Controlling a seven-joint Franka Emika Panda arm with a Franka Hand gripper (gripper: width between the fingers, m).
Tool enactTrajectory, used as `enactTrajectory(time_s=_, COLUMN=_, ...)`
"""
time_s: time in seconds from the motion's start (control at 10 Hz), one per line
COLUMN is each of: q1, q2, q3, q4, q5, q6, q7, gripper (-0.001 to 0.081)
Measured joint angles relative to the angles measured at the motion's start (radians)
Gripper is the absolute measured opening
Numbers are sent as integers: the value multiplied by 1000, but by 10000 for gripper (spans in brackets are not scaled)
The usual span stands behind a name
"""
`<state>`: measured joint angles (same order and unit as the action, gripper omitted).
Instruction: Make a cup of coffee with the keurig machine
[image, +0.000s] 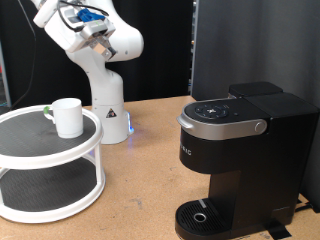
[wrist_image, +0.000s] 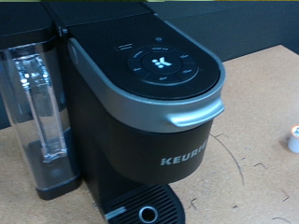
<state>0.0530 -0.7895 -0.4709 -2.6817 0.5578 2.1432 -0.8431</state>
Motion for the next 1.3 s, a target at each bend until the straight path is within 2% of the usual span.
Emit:
enactTrajectory(time_s=0.4, q1=-64, q2=-48, q3=-83, q4=21, q5=-136, q6=-270, q7=-53, gripper=4)
enactTrajectory(time_s=0.7, q1=-102, q2=-80, q3=-141, q4=49, q5=-232, q6=-405, q7=-111, gripper=4)
enactTrajectory(time_s=1.0, q1=-107, q2=-87, q3=-152, q4=52, q5=-249, q6=-428, q7=-118, gripper=4)
enactTrajectory(time_s=1.3, q1=-111, q2=-88, q3=-205, q4=75, q5=-268, q6=-505, q7=-145, gripper=4)
